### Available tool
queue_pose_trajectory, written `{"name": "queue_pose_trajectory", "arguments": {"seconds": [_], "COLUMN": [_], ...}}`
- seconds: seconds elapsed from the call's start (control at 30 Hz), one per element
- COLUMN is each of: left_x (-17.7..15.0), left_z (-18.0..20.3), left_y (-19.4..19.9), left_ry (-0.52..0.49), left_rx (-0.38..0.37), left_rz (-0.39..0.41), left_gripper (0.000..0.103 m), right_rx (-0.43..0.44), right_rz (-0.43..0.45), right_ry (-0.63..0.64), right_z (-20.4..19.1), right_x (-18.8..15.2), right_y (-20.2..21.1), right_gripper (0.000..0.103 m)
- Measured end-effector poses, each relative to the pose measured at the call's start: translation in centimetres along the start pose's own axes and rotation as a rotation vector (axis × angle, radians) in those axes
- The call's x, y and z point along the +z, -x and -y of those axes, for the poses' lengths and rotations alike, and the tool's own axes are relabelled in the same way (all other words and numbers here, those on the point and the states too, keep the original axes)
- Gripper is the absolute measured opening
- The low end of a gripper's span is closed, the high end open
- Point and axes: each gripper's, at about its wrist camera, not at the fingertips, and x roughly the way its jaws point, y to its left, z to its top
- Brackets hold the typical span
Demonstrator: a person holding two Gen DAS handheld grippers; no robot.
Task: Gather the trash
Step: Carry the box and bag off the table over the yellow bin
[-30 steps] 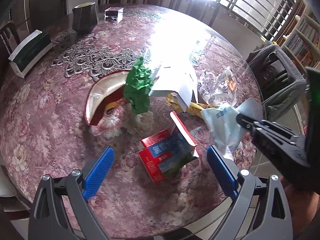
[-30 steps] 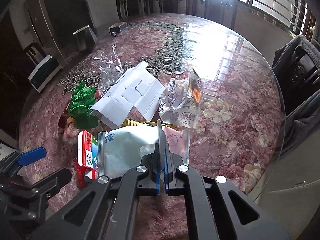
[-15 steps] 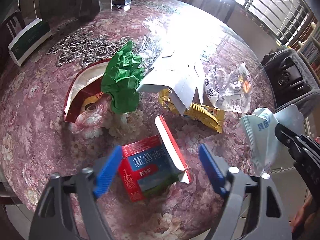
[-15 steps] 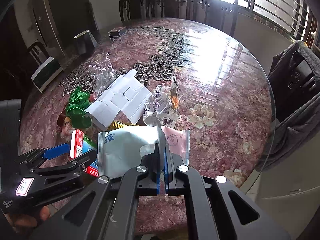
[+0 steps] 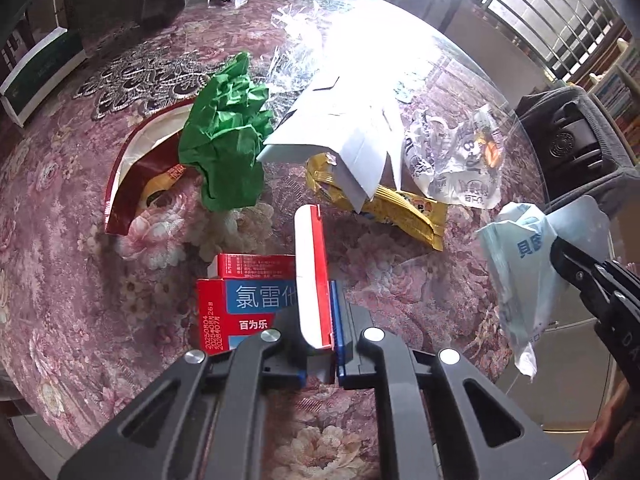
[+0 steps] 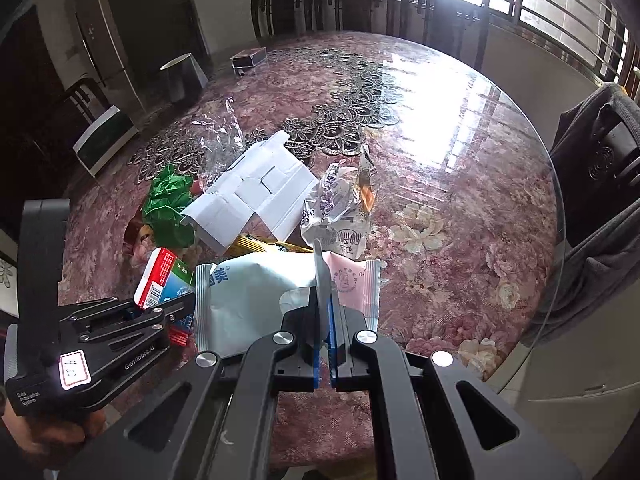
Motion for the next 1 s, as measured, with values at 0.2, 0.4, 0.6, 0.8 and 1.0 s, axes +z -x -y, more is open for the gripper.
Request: {"name": "queue_pose_trajectory", "arguments": {"seconds": [0.2,0.4,0.6,0.8,1.0], "left_x": [-0.3,-0.9,-2.3,-4.2,-8.1], "left_z": [-0.4,-0.8,0.4,2.6,5.9], "left_y": [1.4,3.5,7.4,11.0,13.1], "left_ry": [-0.007,-0.025,-0.129,-0.292,-0.418], "left_rx": [-0.030,-0.066,-0.136,-0.236,-0.305], "left_rz": [0.016,0.024,0.042,0.040,0.019], "left_gripper": [0.009,0.009,0.009,0.009,0.009], "right_rx": [0.013,0.009,0.000,-0.018,-0.067], "right_rz": [0.007,0.020,0.058,0.088,0.061], "right_ry": [0.002,-0.005,-0.060,-0.137,-0.235], "right_z": [-0.6,-1.4,-2.0,-2.1,-0.1], "right_x": [-0.4,-1.1,-2.7,-6.4,-12.6], "right_y": [0.6,1.7,4.7,9.1,12.5], "right_gripper": [0.004,0.004,0.004,0.004,0.004]}}
